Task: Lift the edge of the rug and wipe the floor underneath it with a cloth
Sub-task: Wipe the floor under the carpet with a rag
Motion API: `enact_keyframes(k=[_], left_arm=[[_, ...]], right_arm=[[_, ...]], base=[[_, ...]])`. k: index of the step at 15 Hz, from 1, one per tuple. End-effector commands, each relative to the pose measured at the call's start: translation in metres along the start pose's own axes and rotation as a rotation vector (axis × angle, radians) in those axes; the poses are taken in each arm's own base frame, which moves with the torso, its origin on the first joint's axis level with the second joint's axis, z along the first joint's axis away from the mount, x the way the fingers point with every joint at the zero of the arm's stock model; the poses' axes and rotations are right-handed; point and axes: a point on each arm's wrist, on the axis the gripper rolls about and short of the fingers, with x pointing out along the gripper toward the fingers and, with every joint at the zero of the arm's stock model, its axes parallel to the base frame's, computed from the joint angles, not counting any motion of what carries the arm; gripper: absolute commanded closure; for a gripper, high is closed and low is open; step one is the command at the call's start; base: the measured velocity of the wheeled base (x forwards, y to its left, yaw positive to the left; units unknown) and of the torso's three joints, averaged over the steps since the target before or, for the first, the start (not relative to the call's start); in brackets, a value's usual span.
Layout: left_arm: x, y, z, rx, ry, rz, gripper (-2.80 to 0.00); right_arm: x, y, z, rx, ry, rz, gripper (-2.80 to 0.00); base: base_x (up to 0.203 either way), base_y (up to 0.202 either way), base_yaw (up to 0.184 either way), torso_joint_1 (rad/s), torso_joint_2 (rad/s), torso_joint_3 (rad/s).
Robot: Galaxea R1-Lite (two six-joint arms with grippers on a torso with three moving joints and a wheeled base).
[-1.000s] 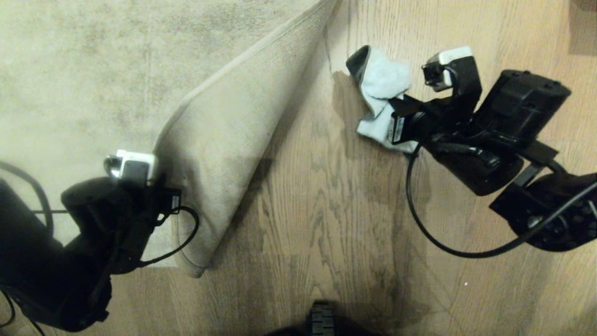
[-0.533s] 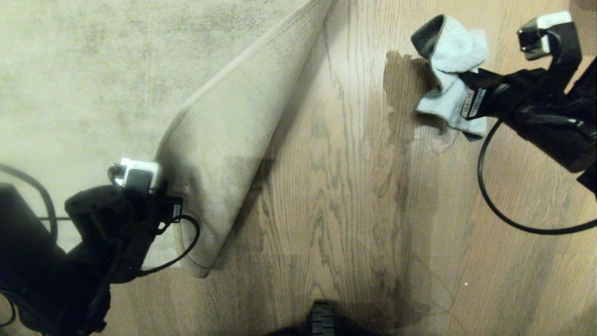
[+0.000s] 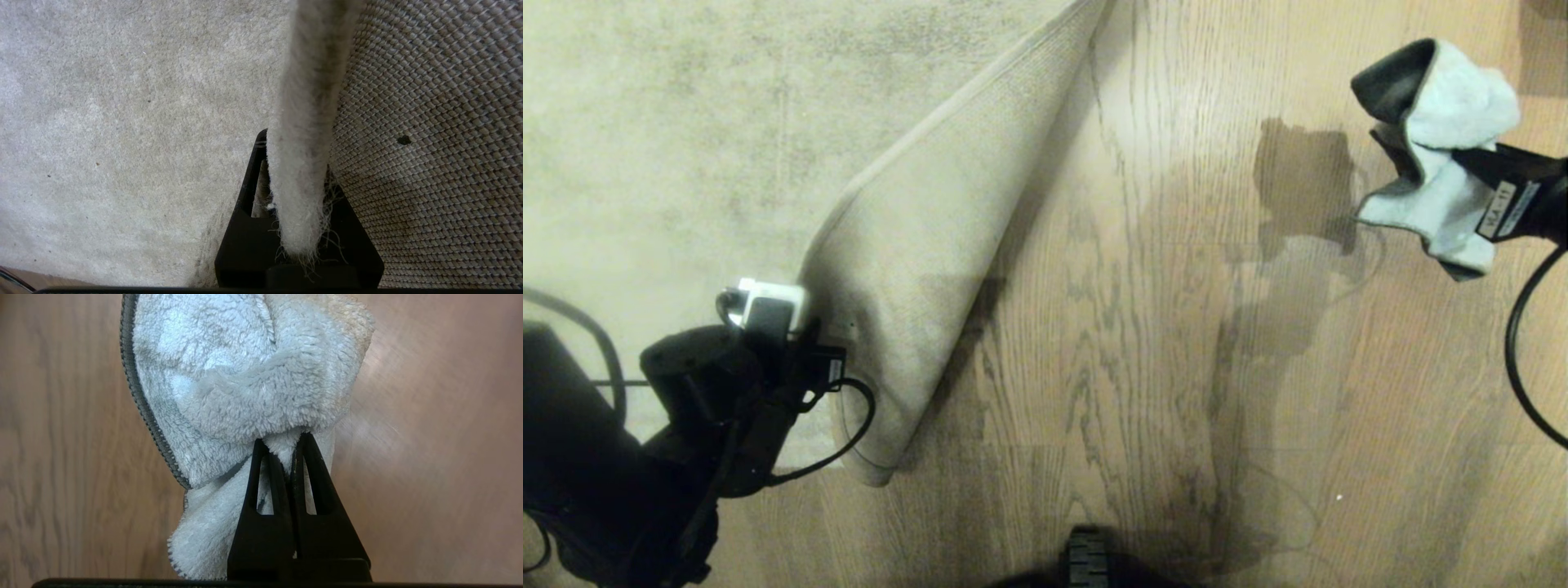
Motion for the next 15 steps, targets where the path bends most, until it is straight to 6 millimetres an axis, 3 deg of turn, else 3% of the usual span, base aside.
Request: enact_keyframes(k=[1, 9, 15], left_arm=[[0.0, 0.001, 0.004, -0.017, -0.041, 0.014, 0.0], [0.0, 0.0, 0.004, -0.015, -0.038, 0.01, 0.0], [0.0, -0.001, 0.004, -0.015, -0.039, 0.005, 0.0]], right_arm=[[-0.038, 0.003, -0.001, -0.007, -0.004, -0.019, 0.0], [-0.167, 0.039, -0.071, 0.016, 0.124, -0.002, 0.0], [-0.246, 0.06, -0.105, 0.018, 0.154, 0.004, 0.0]], base=[[0.0, 0.0, 0.0, 0.0, 0.0, 0.0], [0.0, 0.0, 0.0, 0.0, 0.0, 0.0], [0.0, 0.0, 0.0, 0.0, 0.0, 0.0]])
